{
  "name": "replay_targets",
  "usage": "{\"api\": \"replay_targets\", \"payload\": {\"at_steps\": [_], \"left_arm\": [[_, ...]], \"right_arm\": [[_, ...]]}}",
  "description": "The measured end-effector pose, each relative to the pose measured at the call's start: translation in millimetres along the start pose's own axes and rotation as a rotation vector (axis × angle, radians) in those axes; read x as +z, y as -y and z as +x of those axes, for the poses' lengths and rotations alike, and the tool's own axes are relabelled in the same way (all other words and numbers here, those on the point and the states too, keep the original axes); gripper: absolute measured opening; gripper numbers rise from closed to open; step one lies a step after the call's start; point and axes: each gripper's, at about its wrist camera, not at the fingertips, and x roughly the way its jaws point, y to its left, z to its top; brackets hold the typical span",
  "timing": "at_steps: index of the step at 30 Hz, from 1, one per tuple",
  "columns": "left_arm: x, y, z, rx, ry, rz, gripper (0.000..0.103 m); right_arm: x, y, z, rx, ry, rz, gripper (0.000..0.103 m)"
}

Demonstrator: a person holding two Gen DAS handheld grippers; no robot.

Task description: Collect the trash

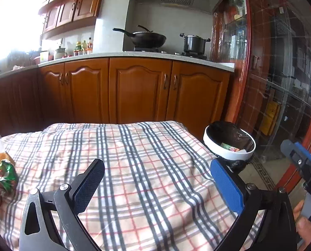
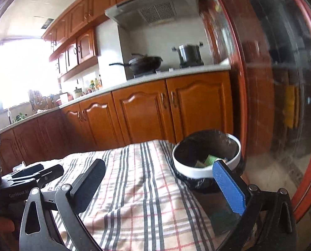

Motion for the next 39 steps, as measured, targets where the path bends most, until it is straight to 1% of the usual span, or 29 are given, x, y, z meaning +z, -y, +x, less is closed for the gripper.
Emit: {"api": "replay_targets", "payload": {"at_steps": [3,6,10,13,22,27,39], "left_arm": [[-12,0,-14,0.022,0.013,0.006,0.102],[-22,-3,-19,0.035,0.015,0.002,0.102],[-33,-2,-8,0.042,0.018,0.001,0.102],[-38,-3,-9,0.060,0.027,0.001,0.102],[-51,-4,-5,0.072,0.038,0.025,0.102],[-55,-3,-5,0.091,0.043,0.041,0.102],[-58,-9,0,0.096,0.044,0.049,0.102]], "right_arm": [[-4,-10,-12,-0.030,0.057,-0.043,0.103],[-12,-17,-12,-0.027,0.041,-0.062,0.103],[-25,-19,-11,-0.016,0.009,-0.052,0.103],[-33,-21,-14,-0.018,0.001,-0.048,0.103],[-49,-22,-18,-0.018,-0.004,-0.034,0.103],[-53,-22,-19,-0.009,-0.005,-0.017,0.103],[-56,-20,-20,0.016,0.004,-0.001,0.103]]}}
